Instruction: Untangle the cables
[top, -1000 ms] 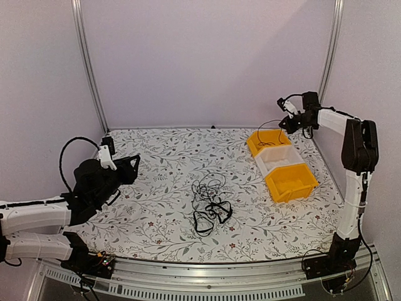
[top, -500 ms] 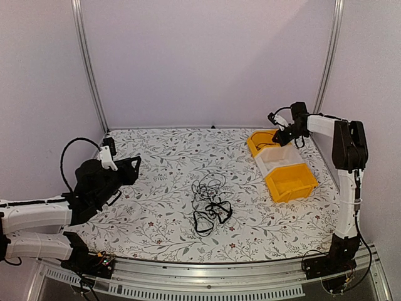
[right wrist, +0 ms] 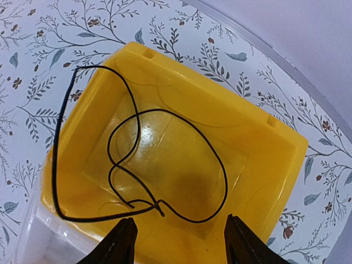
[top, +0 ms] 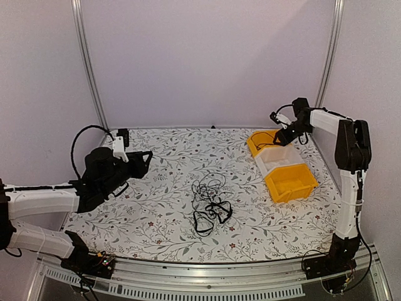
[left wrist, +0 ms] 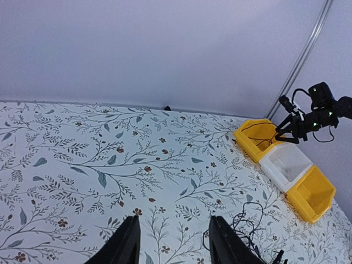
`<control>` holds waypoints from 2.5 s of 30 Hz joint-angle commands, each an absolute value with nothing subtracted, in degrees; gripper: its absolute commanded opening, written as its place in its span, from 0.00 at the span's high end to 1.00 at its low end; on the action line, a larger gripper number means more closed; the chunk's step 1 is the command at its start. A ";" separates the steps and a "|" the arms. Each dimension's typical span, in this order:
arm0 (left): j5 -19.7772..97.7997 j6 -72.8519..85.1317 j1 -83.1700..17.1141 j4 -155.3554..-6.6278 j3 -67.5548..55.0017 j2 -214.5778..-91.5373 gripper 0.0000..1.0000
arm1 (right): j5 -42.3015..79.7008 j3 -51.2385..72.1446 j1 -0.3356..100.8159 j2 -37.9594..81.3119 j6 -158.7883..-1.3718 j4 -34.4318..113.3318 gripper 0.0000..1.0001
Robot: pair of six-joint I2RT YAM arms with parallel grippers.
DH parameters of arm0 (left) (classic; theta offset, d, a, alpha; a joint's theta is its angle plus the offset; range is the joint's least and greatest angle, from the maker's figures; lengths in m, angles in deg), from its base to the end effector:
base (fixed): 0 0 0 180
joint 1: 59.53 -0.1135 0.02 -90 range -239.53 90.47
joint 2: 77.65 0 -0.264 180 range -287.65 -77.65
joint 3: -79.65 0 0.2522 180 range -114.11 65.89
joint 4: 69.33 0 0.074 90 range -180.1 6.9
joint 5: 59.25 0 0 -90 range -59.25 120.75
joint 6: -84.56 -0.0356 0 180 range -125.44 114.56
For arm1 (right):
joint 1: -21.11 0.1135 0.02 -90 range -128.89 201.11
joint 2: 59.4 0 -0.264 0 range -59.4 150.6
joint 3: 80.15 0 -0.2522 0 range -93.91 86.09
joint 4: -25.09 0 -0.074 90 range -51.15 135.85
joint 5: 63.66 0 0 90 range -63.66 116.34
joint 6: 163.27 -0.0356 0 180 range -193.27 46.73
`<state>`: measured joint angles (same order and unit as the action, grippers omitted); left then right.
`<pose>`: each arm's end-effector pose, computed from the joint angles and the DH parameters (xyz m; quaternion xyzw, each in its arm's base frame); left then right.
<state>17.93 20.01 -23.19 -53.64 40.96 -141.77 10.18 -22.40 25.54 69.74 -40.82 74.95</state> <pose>0.1977 -0.1357 0.2243 0.0005 0.7632 -0.2556 0.5934 0.4941 0.0482 0.1975 -0.3382 0.8873 0.0621 0.3074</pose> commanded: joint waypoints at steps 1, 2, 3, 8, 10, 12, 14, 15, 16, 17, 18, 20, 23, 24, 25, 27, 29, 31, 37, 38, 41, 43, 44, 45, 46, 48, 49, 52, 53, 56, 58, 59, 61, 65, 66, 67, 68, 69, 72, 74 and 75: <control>23.33 15.65 -23.73 -60.37 33.68 -146.44 0.58 | 10.72 -14.13 24.82 57.00 -38.72 80.96 0.38; 24.61 16.90 -23.80 -60.66 33.53 -147.23 0.58 | 10.04 -11.06 24.50 53.40 -38.57 80.01 0.35; 26.36 18.11 -23.96 -59.15 33.91 -147.86 0.57 | 9.34 -7.90 24.17 48.86 -38.55 78.92 0.32; 36.86 21.75 -25.38 -45.90 39.21 -152.29 0.55 | 4.49 2.70 23.75 37.16 -40.57 75.36 0.28; 42.71 22.53 -27.20 -39.09 40.49 -156.39 0.56 | -0.14 6.19 23.99 34.65 -40.97 73.12 0.26; 47.81 26.49 -29.57 -36.15 39.82 -161.19 0.57 | -0.87 8.21 25.09 34.03 -41.82 69.60 0.29; 54.74 32.35 -32.13 -31.67 39.97 -165.14 0.59 | 0.68 5.97 26.69 36.08 -42.29 68.49 0.35; 58.90 34.95 -32.93 -28.47 40.88 -166.24 0.61 | 1.50 4.28 27.56 37.99 -42.28 68.62 0.39; 60.35 37.02 -33.25 -25.63 42.12 -166.44 0.62 | 1.96 2.48 28.03 39.50 -42.07 68.88 0.41; 60.69 38.29 -33.09 -24.31 43.34 -165.81 0.63 | 2.51 1.17 28.29 41.90 -41.78 68.55 0.43; 60.16 38.60 -32.43 -24.55 44.14 -164.55 0.63 | 2.99 0.28 28.48 43.16 -41.66 67.93 0.43; 59.08 36.57 -29.94 -29.68 43.98 -161.23 0.62 | 4.33 -1.59 29.00 46.54 -41.18 67.12 0.44; 59.36 33.16 -27.72 -38.78 44.09 -156.17 0.59 | 8.85 -4.71 30.27 50.13 -39.59 65.95 0.45; 59.76 33.59 -27.57 -38.20 46.23 -154.29 0.58 | 10.41 -5.14 30.88 51.46 -39.11 64.90 0.44; 59.96 34.06 -27.47 -36.79 48.44 -153.18 0.57 | 11.57 -5.36 31.48 52.09 -38.62 64.05 0.44; 58.60 34.55 -26.93 -32.81 52.08 -152.11 0.55 | 13.45 -6.33 32.56 53.92 -36.72 63.38 0.44; 58.27 34.54 -26.79 -27.59 53.96 -153.63 0.54 | 14.25 -7.72 32.93 55.37 -36.24 62.77 0.46; 60.08 34.09 -27.05 -23.89 53.34 -156.98 0.54 | 14.16 -8.48 33.03 56.67 -36.64 61.95 0.51; 68.48 41.77 -29.37 -3.14 49.79 -174.12 0.59 | 15.34 -9.12 33.13 59.10 -38.07 58.41 0.65; 69.81 43.54 -29.71 -0.33 49.23 -176.71 0.60 | 15.23 -9.47 33.14 59.39 -37.77 58.80 0.67; 72.48 46.84 -29.95 4.56 46.70 -182.24 0.62 | 14.60 -10.63 33.15 60.52 -36.79 60.52 0.71; 73.33 47.07 -29.96 4.85 45.97 -183.40 0.63 | 14.59 -10.60 33.14 60.80 -36.33 60.90 0.76; 73.33 46.78 -29.98 4.39 45.79 -183.31 0.63 | 14.71 -10.53 33.15 60.91 -36.34 60.87 0.83; 73.11 46.43 -29.96 3.59 45.69 -182.95 0.64 | 14.92 -10.32 33.11 60.94 -36.41 60.58 0.92; 72.93 45.86 -29.94 2.47 45.61 -182.42 0.64 | 15.18 -10.02 33.13 60.79 -36.68 60.16 0.98; 72.22 44.04 -29.94 -1.13 45.53 -180.66 0.64 | 16.73 -9.42 33.08 60.54 -36.85 59.00 1.00; 71.63 42.97 -29.99 -3.49 45.51 -179.04 0.64 | 17.86 -9.41 33.06 60.54 -36.58 58.69 1.00; 69.66 39.13 -29.63 -10.56 45.52 -174.94 0.65 | 23.02 -10.62 32.86 61.98 -34.18 58.64 1.00; 68.71 37.94 -29.53 -12.77 45.52 -173.66 0.65 | 24.63 -11.44 32.74 62.95 -32.79 59.20 1.00; 65.93 34.73 -28.76 -18.78 45.34 -170.77 0.65 | 30.22 -14.97 32.55 66.59 -29.95 62.54 1.00; 64.79 32.98 -28.10 -21.27 45.08 -169.47 0.65 | 32.80 -16.69 32.57 68.96 -29.22 63.78 1.00; 64.46 32.43 -27.72 -22.13 45.00 -169.10 0.64 | 33.46 -17.08 32.60 70.18 -28.96 63.94 1.00; 64.04 31.71 -27.10 -23.40 44.57 -168.53 0.65 | 33.64 -17.71 32.59 71.18 -28.97 63.99 1.00; 63.28 30.32 -25.71 -27.50 42.73 -167.28 0.65 | 32.37 -18.93 32.57 71.19 -31.00 65.57 1.00; 63.02 29.92 -25.41 -29.22 41.99 -166.77 0.64 | 31.85 -18.75 32.57 70.11 -31.39 66.09 1.00; 62.32 29.29 -25.03 -31.65 41.26 -166.01 0.64 | 31.17 -18.27 32.59 69.02 -32.02 66.56 0.93; 61.33 28.36 -24.49 -34.42 40.23 -165.21 0.64 | 30.71 -17.46 32.61 67.89 -32.30 66.95 0.82; 59.90 27.32 -24.01 -37.55 39.12 -164.38 0.64 | 30.23 -16.46 32.64 65.69 -32.66 67.24 0.72; 53.54 22.96 -21.76 -49.28 34.81 -161.99 0.63 | 28.47 -12.91 32.67 60.20 -34.08 68.11 0.56; 49.21 19.83 -20.15 -56.36 31.59 -161.07 0.62 | 27.12 -10.00 32.79 54.51 -35.43 68.63 0.52; 47.63 18.55 -19.42 -59.56 30.11 -160.90 0.62 | 26.95 -9.04 32.86 52.59 -35.99 68.78 0.50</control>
